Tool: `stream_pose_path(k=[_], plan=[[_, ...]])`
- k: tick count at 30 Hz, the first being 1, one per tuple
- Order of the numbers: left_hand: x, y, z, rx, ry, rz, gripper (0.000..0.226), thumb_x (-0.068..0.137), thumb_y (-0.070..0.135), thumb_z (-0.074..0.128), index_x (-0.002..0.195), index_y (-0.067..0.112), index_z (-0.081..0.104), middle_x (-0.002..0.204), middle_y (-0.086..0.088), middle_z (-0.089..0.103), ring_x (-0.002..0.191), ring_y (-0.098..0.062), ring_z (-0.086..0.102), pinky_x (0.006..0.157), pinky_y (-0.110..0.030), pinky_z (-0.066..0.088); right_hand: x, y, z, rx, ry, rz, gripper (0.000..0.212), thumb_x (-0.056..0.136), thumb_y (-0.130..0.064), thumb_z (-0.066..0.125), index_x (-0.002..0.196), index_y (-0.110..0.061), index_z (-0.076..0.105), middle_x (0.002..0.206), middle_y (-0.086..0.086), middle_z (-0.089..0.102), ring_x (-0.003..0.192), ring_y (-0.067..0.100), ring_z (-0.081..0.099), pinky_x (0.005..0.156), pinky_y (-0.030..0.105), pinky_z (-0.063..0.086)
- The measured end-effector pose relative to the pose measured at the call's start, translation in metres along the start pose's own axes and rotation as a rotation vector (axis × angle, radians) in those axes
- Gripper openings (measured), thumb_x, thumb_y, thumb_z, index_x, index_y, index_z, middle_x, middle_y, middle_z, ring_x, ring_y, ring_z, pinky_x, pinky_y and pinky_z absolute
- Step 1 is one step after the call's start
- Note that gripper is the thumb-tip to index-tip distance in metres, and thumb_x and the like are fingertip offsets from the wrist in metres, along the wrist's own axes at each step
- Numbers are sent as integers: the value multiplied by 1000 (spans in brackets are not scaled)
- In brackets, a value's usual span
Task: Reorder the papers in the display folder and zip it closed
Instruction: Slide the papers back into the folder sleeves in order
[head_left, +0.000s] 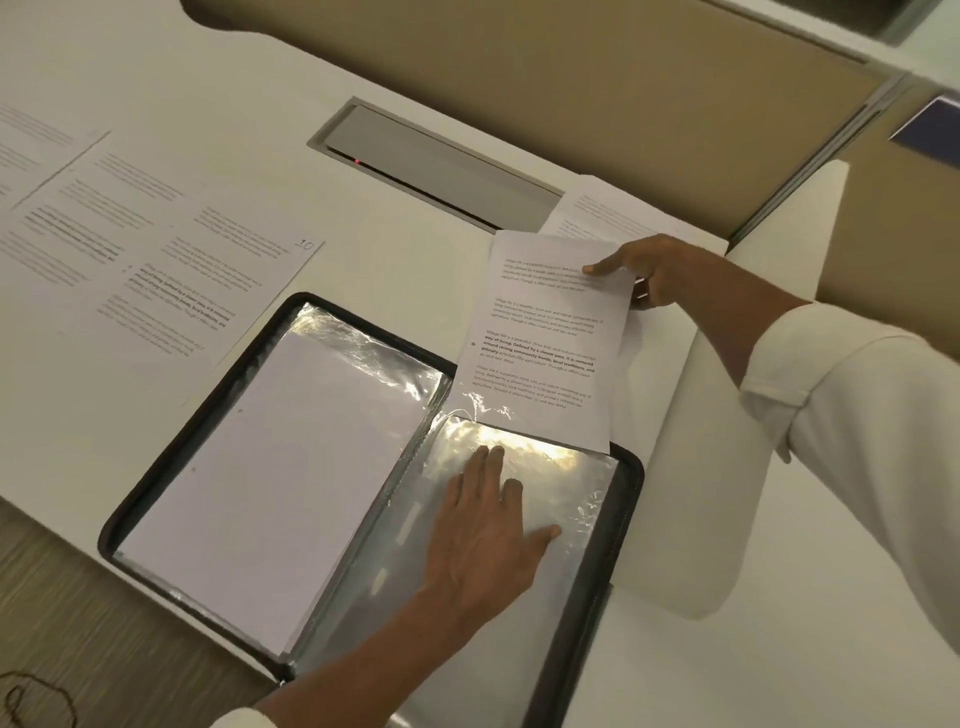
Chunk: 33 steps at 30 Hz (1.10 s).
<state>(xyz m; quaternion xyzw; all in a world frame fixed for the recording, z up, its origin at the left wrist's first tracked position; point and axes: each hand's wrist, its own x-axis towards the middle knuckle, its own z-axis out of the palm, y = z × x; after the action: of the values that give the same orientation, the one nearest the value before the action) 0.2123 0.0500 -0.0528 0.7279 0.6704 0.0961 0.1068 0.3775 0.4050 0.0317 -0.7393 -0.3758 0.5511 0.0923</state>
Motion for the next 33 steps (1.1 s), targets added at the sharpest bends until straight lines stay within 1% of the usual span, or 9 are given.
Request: stream_pose_path(k=[3,6,9,12,15,19,22,31,33], plan=[[32,-19,-13,-151,105,8,41,96,55,66,99,14,74,127,-8,66,123,-31,57,98,-50,53,-6,10,5,74,7,41,51,73,-12,95,113,-12,64,110,8,72,101,28,70,89,43,59],[80,-46,-36,-321,172,-156,25,92,43,77,86,19,70,101,-1,68,105,-28,59,88,-44,50,-9,20,10,119,35,70,46,73,-10,94,107,-12,64,106,9,73,96,28,71,79,42,58],[137,-79,-54,-312,75,-256,25,96,43,73,97,18,71,103,-4,70,106,-29,59,93,-45,47,-12,36,13,161,68,122,39,76,-8,91,106,-12,65,107,9,74,95,27,72,74,40,57],[192,-106,-61,-316,-75,-298,40,96,45,73,115,11,66,116,-10,69,111,-32,63,97,-45,51,-17,51,15,258,88,167,35,82,-6,87,110,-10,68,110,9,75,96,26,73,74,39,58],[231,-121,-60,-332,-191,-322,50,94,45,76,124,7,60,122,-11,66,111,-32,65,92,-42,52,-25,63,19,351,85,197,16,90,-6,80,98,-7,67,103,9,73,85,24,70,64,38,55],[259,-126,-60,-566,-339,-451,44,84,44,87,97,4,73,94,-12,79,82,-29,78,77,-39,64,-32,78,23,464,153,175,14,91,-6,80,94,-7,66,94,10,71,80,23,68,64,39,55],[260,-122,-59,-573,-358,-473,40,80,40,91,89,6,72,75,-6,77,65,-23,77,75,-45,68,-35,91,26,521,187,144,27,90,-8,81,115,-7,72,112,11,74,87,24,71,64,39,56],[261,-103,-62,-708,-459,-452,33,79,26,95,92,8,70,83,-6,75,71,-21,76,60,-33,65,-41,100,32,616,248,54,32,93,-7,77,125,-10,72,119,11,75,100,26,71,76,41,59],[264,-101,-62,-733,-472,-466,36,76,20,98,92,7,68,87,-6,74,76,-22,76,65,-35,66,-41,97,34,612,245,33,33,94,-7,76,126,-9,72,119,11,75,99,25,71,77,41,59]])
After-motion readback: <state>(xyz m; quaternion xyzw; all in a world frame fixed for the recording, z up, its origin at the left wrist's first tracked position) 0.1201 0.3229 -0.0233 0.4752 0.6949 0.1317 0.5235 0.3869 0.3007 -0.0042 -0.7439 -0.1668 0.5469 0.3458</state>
